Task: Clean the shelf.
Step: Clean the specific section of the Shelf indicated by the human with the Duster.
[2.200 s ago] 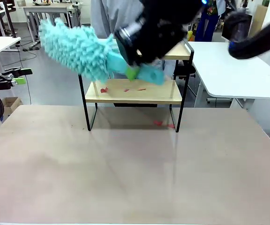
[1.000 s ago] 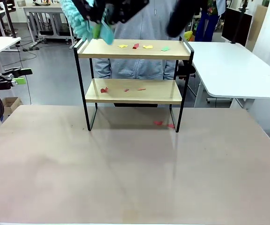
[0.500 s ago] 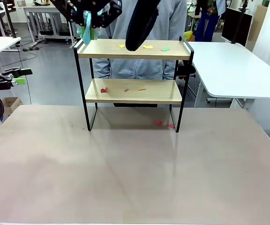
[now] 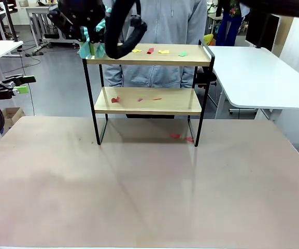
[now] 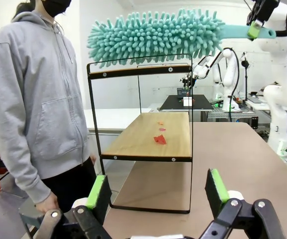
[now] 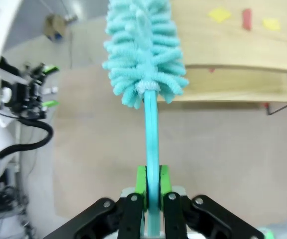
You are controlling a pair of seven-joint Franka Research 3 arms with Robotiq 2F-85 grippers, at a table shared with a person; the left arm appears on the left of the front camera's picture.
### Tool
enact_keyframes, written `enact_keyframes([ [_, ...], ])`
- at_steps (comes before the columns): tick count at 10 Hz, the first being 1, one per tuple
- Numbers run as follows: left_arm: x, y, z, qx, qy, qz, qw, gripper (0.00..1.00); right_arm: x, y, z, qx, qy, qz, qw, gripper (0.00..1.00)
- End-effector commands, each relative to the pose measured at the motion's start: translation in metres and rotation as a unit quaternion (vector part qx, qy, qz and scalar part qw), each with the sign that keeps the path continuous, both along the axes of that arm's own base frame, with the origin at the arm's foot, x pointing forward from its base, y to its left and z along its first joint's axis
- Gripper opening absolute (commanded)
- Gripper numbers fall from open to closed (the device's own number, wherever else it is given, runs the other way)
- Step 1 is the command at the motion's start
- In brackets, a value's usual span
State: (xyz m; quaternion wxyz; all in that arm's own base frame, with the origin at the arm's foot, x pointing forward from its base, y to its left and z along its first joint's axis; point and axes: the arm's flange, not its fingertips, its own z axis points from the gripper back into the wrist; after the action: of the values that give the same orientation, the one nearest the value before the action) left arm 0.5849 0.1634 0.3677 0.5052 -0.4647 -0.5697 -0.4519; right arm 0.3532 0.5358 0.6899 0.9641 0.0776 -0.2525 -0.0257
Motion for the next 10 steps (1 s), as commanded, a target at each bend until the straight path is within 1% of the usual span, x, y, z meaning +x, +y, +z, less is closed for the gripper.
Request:
enact_keyframes([
  [1, -0.001, -0.001, 0.003, 0.002, -0.007, 0.002, 1.0, 1.0, 0.014, 0.017, 0.029, 0.009, 0.016, -0.01, 1.0, 0.13],
  [2, -0.001, -0.001, 0.003, 0.002, -0.007, 0.002, 1.0, 1.0, 0.018, 0.016, 0.029, 0.009, 0.025, -0.015, 1.0, 0.13],
  [6, -0.001, -0.001, 0.003, 0.002, -0.007, 0.002, 1.0, 1.0, 0.032, 0.008, 0.008, 0.009, 0.063, -0.015, 0.998, 0.13],
  [8, -0.001, -0.001, 0.003, 0.002, -0.007, 0.002, 1.0, 1.0, 0.034, 0.004, 0.006, 0.017, 0.073, -0.012, 0.997, 0.13],
  [9, -0.001, -0.001, 0.003, 0.002, -0.007, 0.002, 1.0, 1.0, 0.027, 0.008, 0.009, 0.002, 0.047, 0.015, 0.999, 0.13],
  [10, -0.001, -0.001, 0.003, 0.002, -0.007, 0.002, 1.0, 1.0, 0.031, 0.005, -0.007, 0.008, 0.059, -0.024, 0.998, 0.13],
])
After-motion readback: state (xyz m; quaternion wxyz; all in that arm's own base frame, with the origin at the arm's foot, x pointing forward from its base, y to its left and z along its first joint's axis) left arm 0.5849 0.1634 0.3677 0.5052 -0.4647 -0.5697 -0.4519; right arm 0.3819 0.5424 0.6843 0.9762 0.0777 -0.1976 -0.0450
